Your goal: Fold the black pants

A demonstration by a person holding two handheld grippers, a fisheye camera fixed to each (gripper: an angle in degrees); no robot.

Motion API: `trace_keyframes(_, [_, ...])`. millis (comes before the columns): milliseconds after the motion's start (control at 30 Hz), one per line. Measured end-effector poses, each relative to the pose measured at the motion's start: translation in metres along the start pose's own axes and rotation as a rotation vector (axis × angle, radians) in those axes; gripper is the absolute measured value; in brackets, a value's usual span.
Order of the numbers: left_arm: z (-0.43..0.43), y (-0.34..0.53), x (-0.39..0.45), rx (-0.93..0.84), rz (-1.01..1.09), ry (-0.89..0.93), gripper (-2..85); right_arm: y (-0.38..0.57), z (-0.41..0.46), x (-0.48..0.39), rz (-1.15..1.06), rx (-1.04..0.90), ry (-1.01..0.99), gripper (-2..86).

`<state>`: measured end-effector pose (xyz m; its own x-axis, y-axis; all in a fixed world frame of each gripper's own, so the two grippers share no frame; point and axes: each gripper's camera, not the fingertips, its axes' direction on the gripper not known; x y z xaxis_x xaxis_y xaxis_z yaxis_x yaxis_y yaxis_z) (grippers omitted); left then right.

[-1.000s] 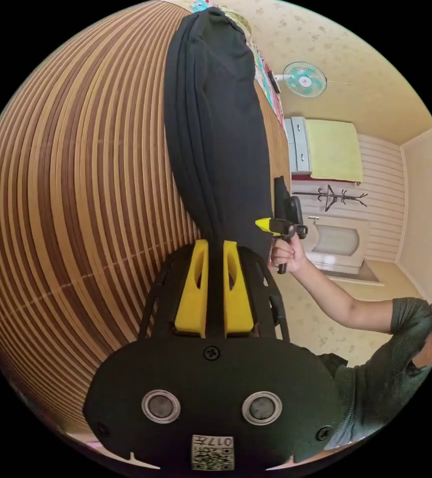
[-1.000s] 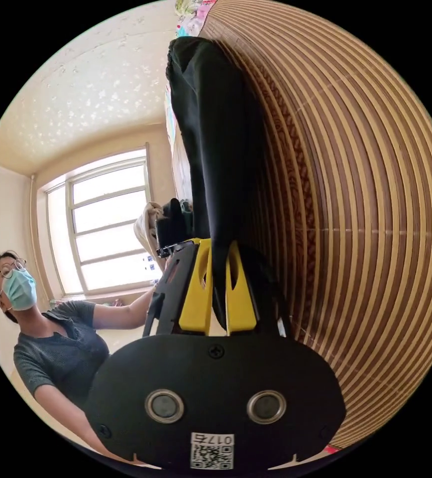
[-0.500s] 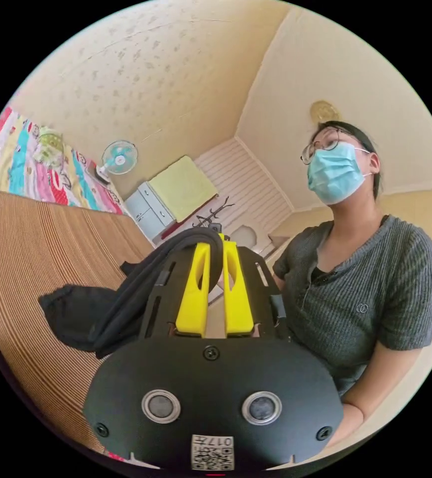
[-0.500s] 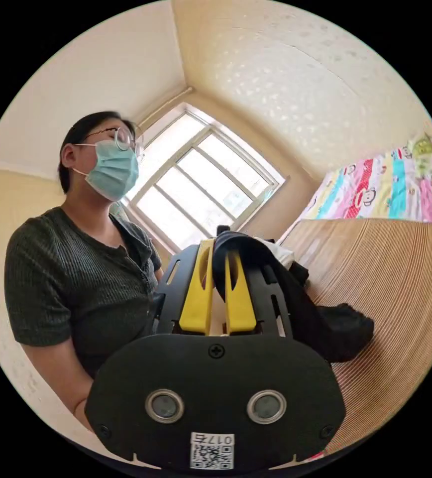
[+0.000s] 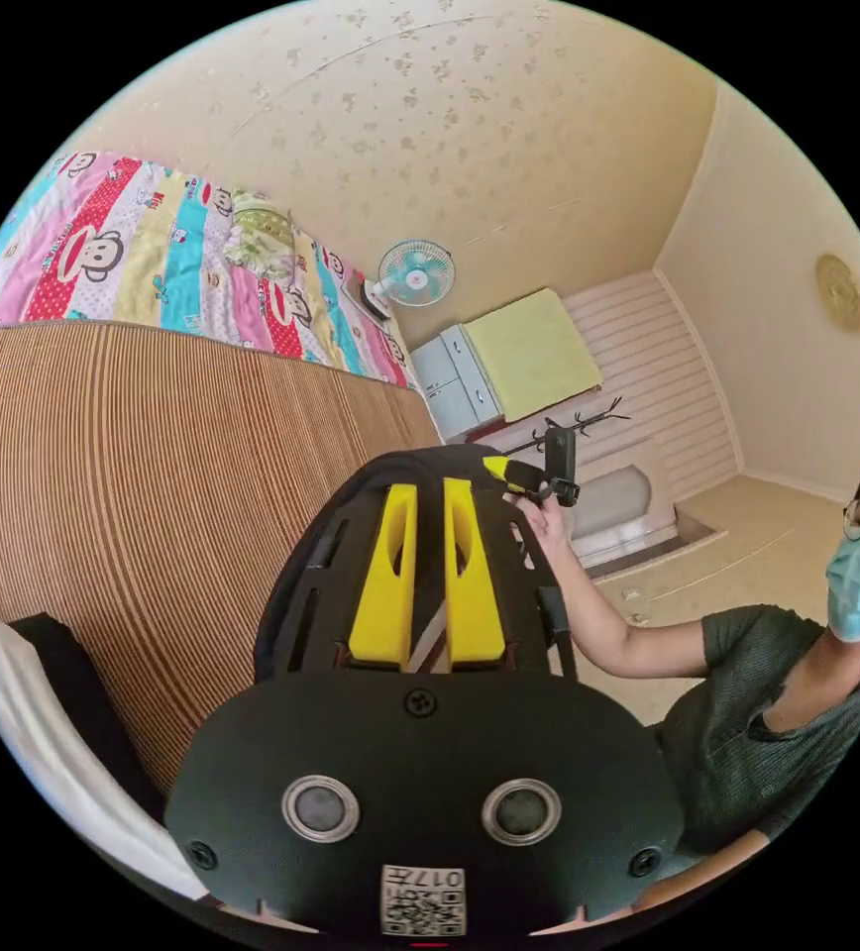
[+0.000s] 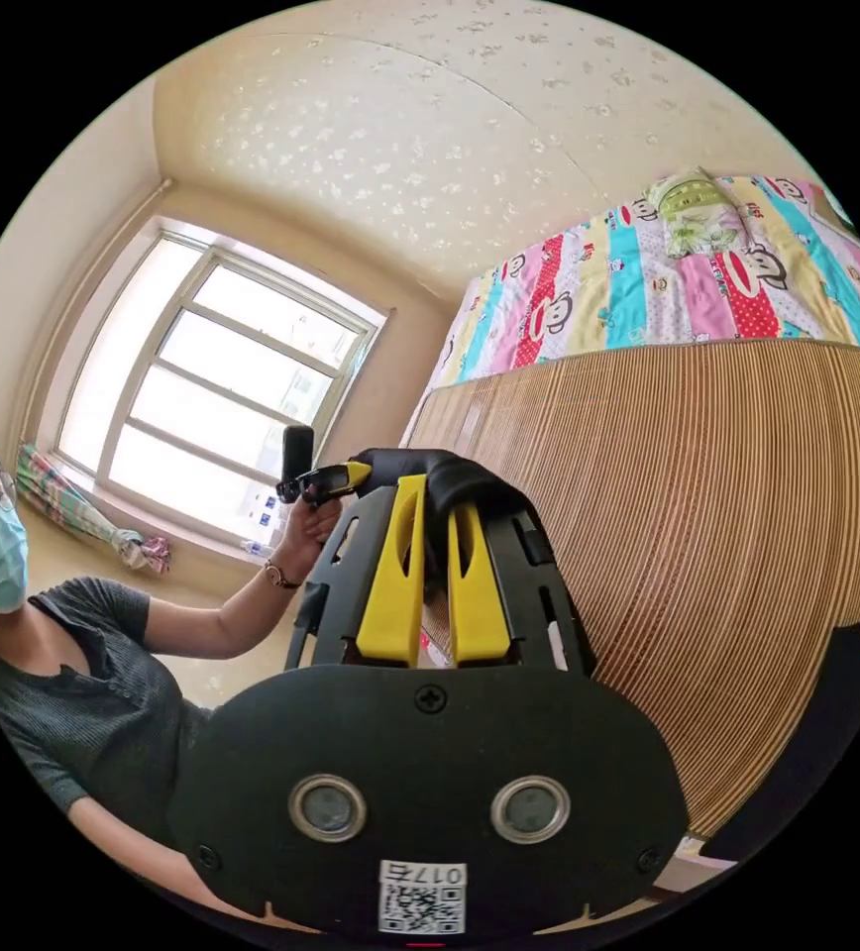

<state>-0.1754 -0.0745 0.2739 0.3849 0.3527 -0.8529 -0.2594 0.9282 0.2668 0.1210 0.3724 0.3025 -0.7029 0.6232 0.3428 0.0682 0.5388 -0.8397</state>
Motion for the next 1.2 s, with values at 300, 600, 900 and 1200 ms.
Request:
trace_keyframes(300, [0.102,0.235,-0.104,-0.356,-0.484,-0.069,8.1,0.263,0.113,0.124,0.533,-0.379,0.2,6.7])
trace_keyframes(600, [0.129,0.158,-0.144,-0.262,-0.409,-0.094,18.0,0.259,0.07,0.206,0.647,-0.167,0.141,15.6])
trace_keyframes(900, [0.183,0.069,-0.169,-0.338,-0.343,-0.094,16.9,0.181,0.151,0.28,0.679,-0.323,-0.037,17.5])
trace_keyframes(1200, [0.18,0.078,-0.095,-0.351,-0.399,0.076,10.0,0.235,0.121,0.254,0.755,-0.183,-0.161,10.7])
